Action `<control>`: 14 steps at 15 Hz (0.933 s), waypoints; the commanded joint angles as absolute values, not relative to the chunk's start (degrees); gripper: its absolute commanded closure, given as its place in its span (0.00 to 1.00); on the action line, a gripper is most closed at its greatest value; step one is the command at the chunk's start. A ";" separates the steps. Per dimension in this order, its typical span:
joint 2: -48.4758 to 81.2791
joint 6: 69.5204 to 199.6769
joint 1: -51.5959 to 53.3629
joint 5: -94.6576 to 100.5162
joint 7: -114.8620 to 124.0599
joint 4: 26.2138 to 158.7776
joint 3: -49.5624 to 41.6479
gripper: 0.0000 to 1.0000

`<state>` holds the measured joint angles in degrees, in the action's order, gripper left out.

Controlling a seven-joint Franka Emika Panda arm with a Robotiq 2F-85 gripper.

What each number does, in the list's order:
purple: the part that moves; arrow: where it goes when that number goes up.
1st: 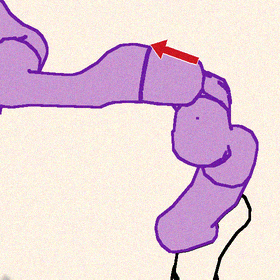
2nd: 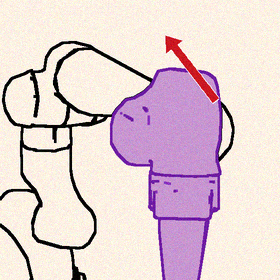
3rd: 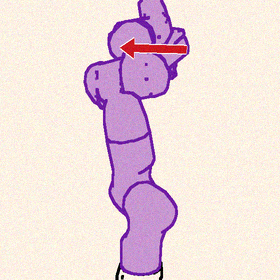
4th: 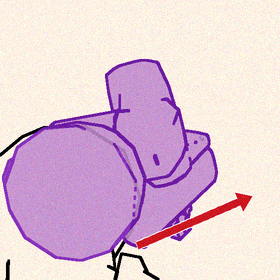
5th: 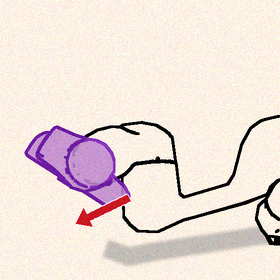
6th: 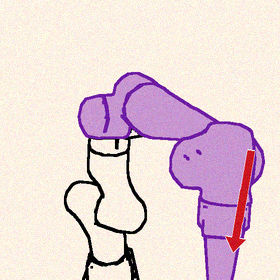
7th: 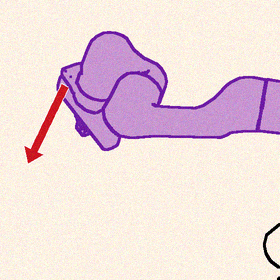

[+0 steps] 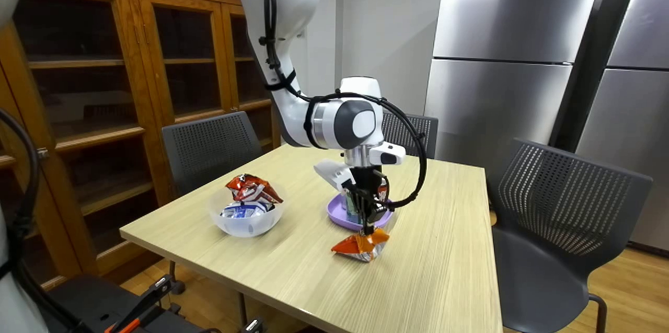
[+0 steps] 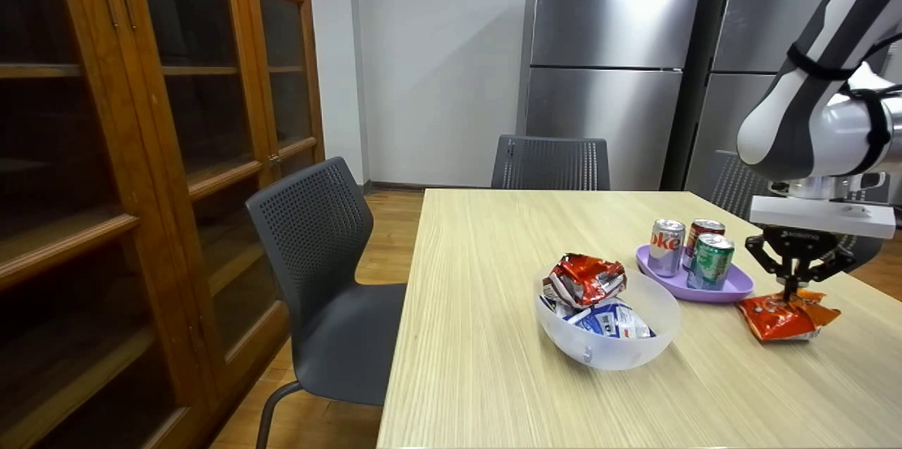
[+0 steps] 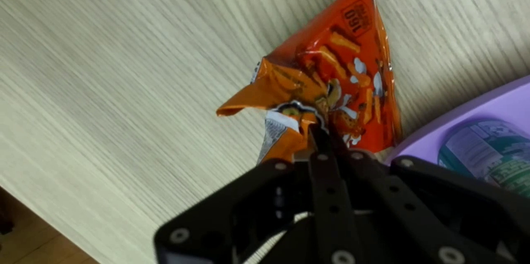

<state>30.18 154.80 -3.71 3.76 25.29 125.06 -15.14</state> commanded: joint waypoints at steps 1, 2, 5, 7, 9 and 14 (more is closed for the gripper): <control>27.81 154.17 -3.20 2.83 23.42 126.93 -15.63 1.00; 27.25 153.98 -3.14 2.91 23.29 127.63 -15.64 1.00; 25.03 153.80 -3.04 3.11 22.76 130.12 -15.54 1.00; 23.27 153.84 -2.63 3.46 22.61 131.95 -15.65 1.00; 21.49 153.78 -1.94 3.83 23.01 133.62 -15.75 1.00; 17.16 153.79 1.58 5.49 25.74 137.26 -15.80 1.00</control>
<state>22.00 154.71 -0.94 3.98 24.37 133.63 -15.20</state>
